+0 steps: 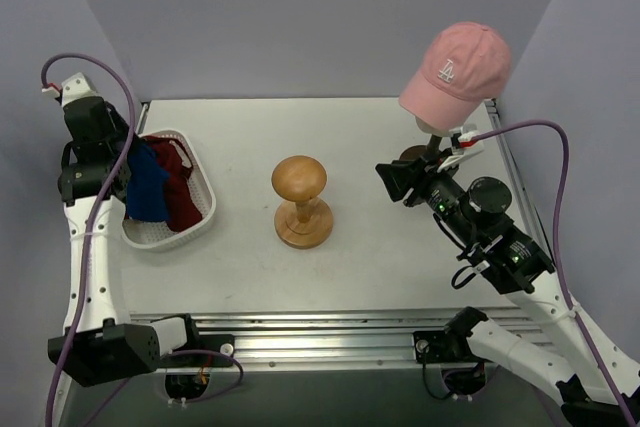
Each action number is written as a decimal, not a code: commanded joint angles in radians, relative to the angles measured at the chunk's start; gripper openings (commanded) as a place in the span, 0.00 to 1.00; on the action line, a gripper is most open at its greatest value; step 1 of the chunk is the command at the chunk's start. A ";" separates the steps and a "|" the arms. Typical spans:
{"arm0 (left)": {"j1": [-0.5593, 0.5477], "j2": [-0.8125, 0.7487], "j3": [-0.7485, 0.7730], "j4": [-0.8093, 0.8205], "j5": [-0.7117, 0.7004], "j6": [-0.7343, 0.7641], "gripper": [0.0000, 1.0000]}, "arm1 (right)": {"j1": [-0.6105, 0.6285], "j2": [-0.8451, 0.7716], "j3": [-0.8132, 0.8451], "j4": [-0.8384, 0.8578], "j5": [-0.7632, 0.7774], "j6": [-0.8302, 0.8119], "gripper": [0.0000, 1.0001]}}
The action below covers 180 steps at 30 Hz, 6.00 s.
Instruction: Stack the hats
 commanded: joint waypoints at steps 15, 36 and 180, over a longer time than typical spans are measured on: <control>-0.261 -0.155 0.123 0.048 0.480 0.047 0.02 | 0.007 0.010 0.022 0.060 -0.084 -0.042 0.45; -0.426 -0.295 0.082 0.160 0.953 -0.135 0.02 | 0.017 0.180 0.094 0.312 -0.548 -0.107 0.63; -0.831 0.069 -0.105 0.203 0.220 0.007 0.75 | -0.144 0.414 -0.297 0.416 0.162 0.287 0.30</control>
